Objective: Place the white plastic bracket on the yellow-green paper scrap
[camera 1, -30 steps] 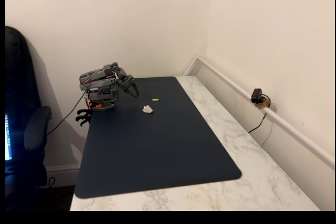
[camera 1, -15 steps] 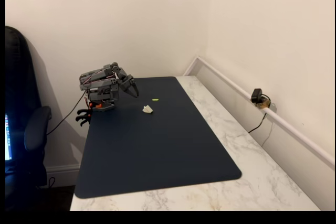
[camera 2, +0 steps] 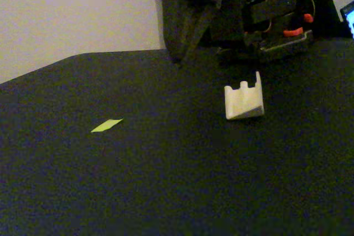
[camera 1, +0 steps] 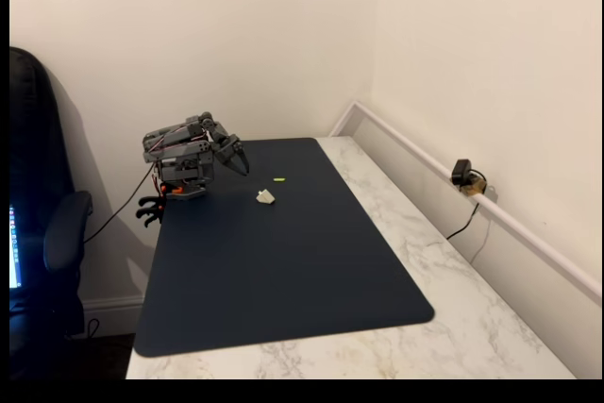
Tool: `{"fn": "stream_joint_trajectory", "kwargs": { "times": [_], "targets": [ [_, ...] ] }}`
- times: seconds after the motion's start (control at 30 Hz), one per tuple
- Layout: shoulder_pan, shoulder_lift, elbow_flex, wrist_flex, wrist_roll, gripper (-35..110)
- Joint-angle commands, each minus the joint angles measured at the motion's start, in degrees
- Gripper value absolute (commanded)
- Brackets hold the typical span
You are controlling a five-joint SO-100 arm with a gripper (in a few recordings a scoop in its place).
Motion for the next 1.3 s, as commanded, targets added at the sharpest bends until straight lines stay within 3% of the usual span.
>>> {"fn": "stream_joint_trajectory", "kwargs": {
  "times": [0.0,0.6,0.93,1.27],
  "targets": [
    [0.5,1.9,-2.5,3.7,-0.4,0],
    [1.3,1.9,-2.4,1.2,-0.1,2],
    [-2.5,1.2,-14.7,3.1,7.4,3],
    [-3.5,-24.9,-35.6,-1.1,8.1,2]
  ]
}}
